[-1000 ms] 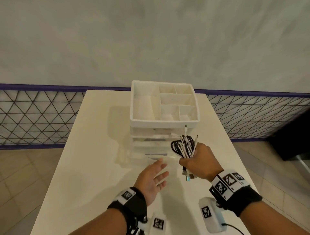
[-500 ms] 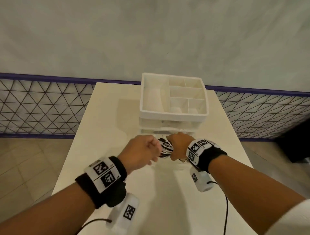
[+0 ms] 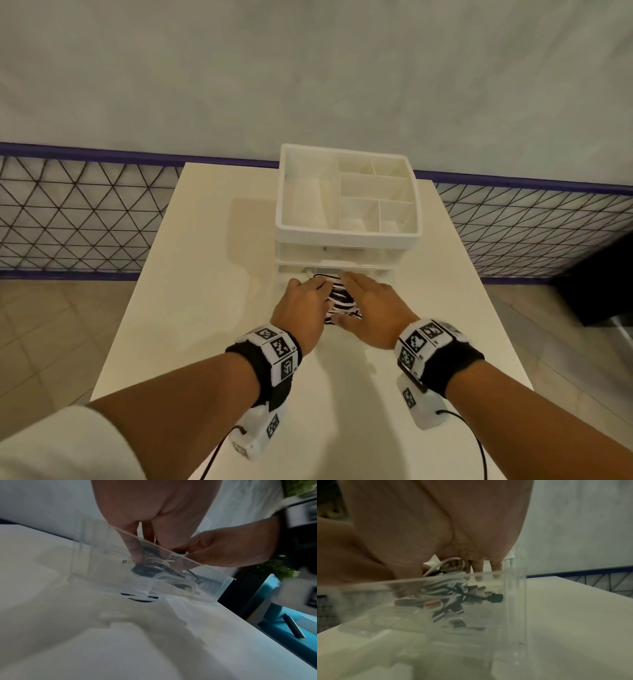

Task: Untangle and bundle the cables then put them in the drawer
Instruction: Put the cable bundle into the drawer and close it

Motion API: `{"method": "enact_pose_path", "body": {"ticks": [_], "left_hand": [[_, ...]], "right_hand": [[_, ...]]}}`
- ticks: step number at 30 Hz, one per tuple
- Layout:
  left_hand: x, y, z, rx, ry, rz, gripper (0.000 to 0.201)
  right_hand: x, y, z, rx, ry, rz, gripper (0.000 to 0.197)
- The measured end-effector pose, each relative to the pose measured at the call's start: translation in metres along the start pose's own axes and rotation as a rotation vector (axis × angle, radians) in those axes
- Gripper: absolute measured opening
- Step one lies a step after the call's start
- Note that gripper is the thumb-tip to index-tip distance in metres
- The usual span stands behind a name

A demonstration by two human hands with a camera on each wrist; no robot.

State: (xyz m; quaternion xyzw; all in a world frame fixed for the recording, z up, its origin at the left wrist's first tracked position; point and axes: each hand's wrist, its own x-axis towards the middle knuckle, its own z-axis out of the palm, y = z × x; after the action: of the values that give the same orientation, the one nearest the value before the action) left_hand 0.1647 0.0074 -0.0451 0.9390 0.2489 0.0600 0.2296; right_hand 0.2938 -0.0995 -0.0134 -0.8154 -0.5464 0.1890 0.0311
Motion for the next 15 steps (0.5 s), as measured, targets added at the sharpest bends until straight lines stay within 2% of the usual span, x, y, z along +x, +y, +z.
{"method": "enact_pose_path", "body": {"ticks": [3, 5, 7, 11, 13, 15], "left_hand": [[0.017, -0.008, 0.011, 0.053, -0.048, -0.025, 0.042], [0.026, -0.014, 0.017, 0.078, -0.086, -0.013, 0.046], [0.031, -0.016, 0.017, 0.101, -0.124, -0.017, 0.040], [0.034, -0.008, 0.003, 0.104, -0.186, -0.072, 0.037], [0.030, -0.005, -0.011, -0.008, -0.187, -0.109, 0.038], [0.017, -0.001, -0.029, -0.167, -0.129, -0.115, 0.036]], "right_hand": [[-0.028, -0.011, 0.005, -0.106, 0.185, -0.089, 0.077], [-0.037, -0.021, 0.013, -0.181, 0.120, -0.124, 0.090], [-0.038, -0.027, 0.028, -0.251, 0.014, -0.108, 0.099], [-0.028, -0.028, 0.043, -0.255, 0.083, -0.055, 0.076], [-0.023, -0.025, 0.045, -0.263, 0.095, -0.065, 0.072], [-0.021, -0.021, 0.046, -0.294, 0.091, -0.093, 0.073]]}}
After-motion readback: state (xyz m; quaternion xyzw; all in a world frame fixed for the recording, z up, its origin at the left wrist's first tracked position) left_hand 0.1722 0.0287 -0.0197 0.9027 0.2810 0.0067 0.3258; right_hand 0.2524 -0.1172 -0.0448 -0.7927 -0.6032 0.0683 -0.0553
